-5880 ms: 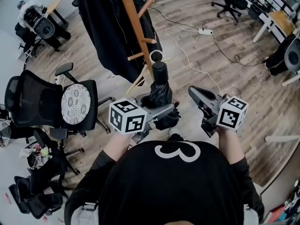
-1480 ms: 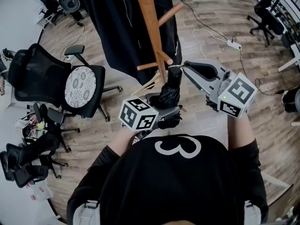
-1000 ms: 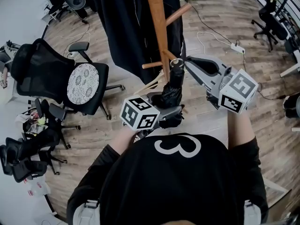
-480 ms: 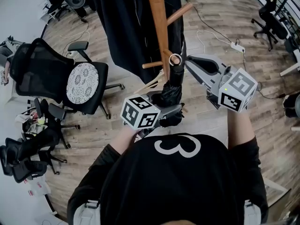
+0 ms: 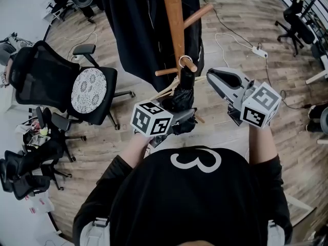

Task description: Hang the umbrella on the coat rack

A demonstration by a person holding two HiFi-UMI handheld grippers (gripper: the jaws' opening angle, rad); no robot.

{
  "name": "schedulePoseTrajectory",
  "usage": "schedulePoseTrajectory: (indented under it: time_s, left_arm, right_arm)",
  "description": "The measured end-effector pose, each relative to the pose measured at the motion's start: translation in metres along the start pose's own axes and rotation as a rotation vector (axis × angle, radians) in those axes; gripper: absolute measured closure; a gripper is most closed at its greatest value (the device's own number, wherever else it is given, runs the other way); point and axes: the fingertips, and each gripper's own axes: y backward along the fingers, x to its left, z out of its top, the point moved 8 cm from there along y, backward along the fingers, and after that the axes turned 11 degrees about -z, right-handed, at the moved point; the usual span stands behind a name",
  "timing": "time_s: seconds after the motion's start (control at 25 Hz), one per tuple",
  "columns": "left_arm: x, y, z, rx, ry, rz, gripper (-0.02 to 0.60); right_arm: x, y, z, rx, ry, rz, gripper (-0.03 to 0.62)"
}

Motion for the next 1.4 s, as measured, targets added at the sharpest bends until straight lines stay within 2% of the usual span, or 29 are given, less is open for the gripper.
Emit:
schedulePoseTrajectory:
  time_s: [0.16, 0.32, 0.48, 0.68, 1.12, 1.32, 1.4]
  left_arm:
    - [0.010, -0.005, -0.001, 0.021, -0.021, 0.042, 0.311]
    - [0.021, -0.006, -0.003, 0.005, 0.001, 0.056, 0.311]
    - [0.034, -0.010, -0.005, 0.019, -0.013, 0.101, 0.310]
    - [0.045, -0.012, -0.007, 0.005, -0.026, 0.112, 0.311]
    - [0.072, -0.021, -0.006, 0.004, -0.149, 0.158, 0.310]
    - [0.078, -0.026, -0.006, -0.023, -0.172, 0.170, 0.308]
    - [0.079, -0.028, -0.005, -0.030, -0.176, 0.175, 0.305]
  right_arm:
    - [-0.004, 0.004, -0.008, 0.014, -0.016, -0.006, 0.565]
    - [-0.008, 0.012, -0.020, 0.034, -0.043, -0.027, 0.565]
    - [-0.016, 0.020, -0.031, 0.046, -0.082, -0.050, 0.565]
    - [-0.019, 0.024, -0.034, 0.065, -0.105, -0.067, 0.565]
    - [-0.019, 0.033, -0.048, 0.084, -0.139, -0.089, 0.565]
    - [-0.022, 0.047, -0.058, 0.072, -0.239, -0.106, 0.565]
    - [-0.019, 0.051, -0.059, 0.075, -0.247, -0.114, 0.565]
